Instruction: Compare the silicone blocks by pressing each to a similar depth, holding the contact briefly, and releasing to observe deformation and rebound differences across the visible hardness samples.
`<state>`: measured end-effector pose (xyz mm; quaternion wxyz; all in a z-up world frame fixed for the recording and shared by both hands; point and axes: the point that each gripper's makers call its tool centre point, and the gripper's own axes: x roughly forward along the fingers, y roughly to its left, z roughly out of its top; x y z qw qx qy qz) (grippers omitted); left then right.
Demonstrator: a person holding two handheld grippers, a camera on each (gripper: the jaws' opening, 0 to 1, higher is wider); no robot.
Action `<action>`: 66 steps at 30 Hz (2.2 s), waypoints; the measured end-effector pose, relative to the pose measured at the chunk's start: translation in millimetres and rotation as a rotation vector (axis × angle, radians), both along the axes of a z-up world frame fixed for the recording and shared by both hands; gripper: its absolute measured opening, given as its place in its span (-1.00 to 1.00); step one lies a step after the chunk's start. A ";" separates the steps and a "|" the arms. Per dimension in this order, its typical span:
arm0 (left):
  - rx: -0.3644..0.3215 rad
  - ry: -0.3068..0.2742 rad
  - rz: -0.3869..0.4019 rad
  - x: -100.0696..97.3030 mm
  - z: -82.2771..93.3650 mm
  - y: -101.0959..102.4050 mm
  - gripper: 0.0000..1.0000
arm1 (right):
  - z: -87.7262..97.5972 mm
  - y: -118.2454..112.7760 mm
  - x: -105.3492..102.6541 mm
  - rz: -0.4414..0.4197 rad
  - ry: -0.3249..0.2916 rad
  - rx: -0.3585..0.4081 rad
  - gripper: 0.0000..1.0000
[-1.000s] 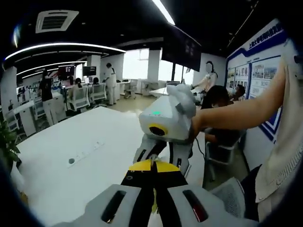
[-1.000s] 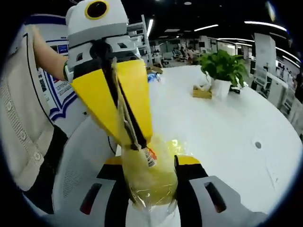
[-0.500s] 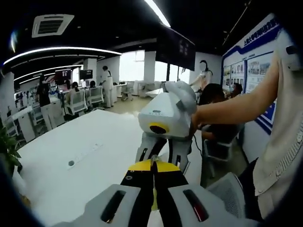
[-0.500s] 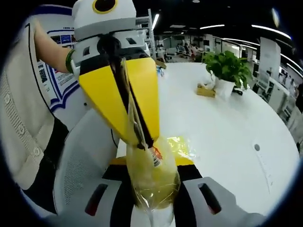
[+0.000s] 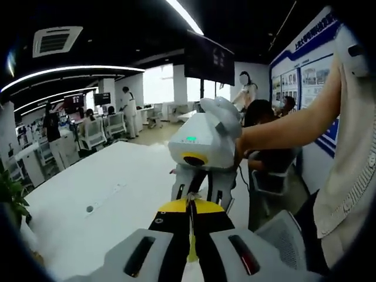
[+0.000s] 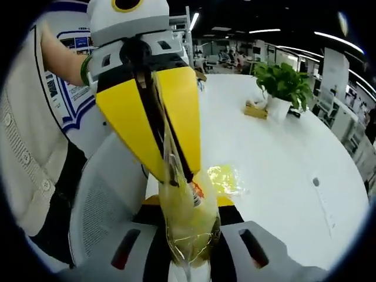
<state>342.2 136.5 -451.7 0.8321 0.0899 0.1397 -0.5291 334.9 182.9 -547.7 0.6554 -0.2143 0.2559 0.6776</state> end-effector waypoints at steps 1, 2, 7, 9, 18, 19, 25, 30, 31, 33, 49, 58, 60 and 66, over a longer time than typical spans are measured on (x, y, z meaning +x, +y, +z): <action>0.006 -0.011 -0.006 -1.4 0.3 -0.3 -1.00 | 0.0 -0.3 -1.1 0.002 0.002 -0.001 -0.75; 0.007 -0.017 -0.008 -1.8 0.4 -0.4 -1.00 | 0.3 -0.1 -1.2 0.001 -0.006 0.002 -0.75; 0.022 -0.038 -0.015 -3.6 0.5 -1.3 -1.00 | 0.1 -1.5 -1.7 -0.005 -0.011 -0.003 -0.76; 0.020 -0.037 -0.015 -3.8 0.8 -1.4 -1.00 | 0.3 -1.8 -3.7 0.001 -0.009 -0.001 -0.75; -0.002 -0.058 -0.026 -5.7 5.8 -3.9 -1.00 | 6.4 -2.7 -2.6 -0.005 -0.030 0.013 -0.75; -0.002 -0.058 -0.027 -5.8 5.8 -4.1 -1.00 | 6.6 -2.9 -3.0 -0.003 -0.030 0.014 -0.75; -0.043 -0.053 -0.030 -6.2 9.9 -6.3 -1.00 | 11.5 -3.9 -4.9 -0.012 -0.008 0.025 -0.75; -0.102 -0.050 -0.020 -6.2 15.5 -7.3 -1.00 | 18.2 -3.1 -7.3 -0.024 0.026 0.052 -0.75; -0.119 -0.037 -0.017 -6.9 16.5 -7.8 -1.00 | 19.7 -3.3 -8.7 -0.020 0.031 0.059 -0.75; -0.128 -0.027 -0.010 -6.0 16.7 -7.3 -1.00 | 20.1 -3.0 -8.5 -0.026 0.035 0.056 -0.75; -0.124 -0.051 0.010 -5.8 18.7 -8.7 -1.00 | 21.3 -3.9 -9.4 -0.031 0.052 0.060 -0.73; -0.147 0.000 0.041 -6.0 18.4 -6.9 -1.00 | 20.6 -3.0 -9.3 -0.036 0.049 0.057 -0.68; -0.149 0.005 0.041 -6.2 17.7 -6.4 -1.00 | 19.5 -2.8 -9.8 -0.034 0.049 0.051 -0.67; -0.163 0.020 0.052 -6.3 17.4 -4.9 -1.00 | 19.0 -3.1 -8.9 -0.034 0.039 0.043 -0.65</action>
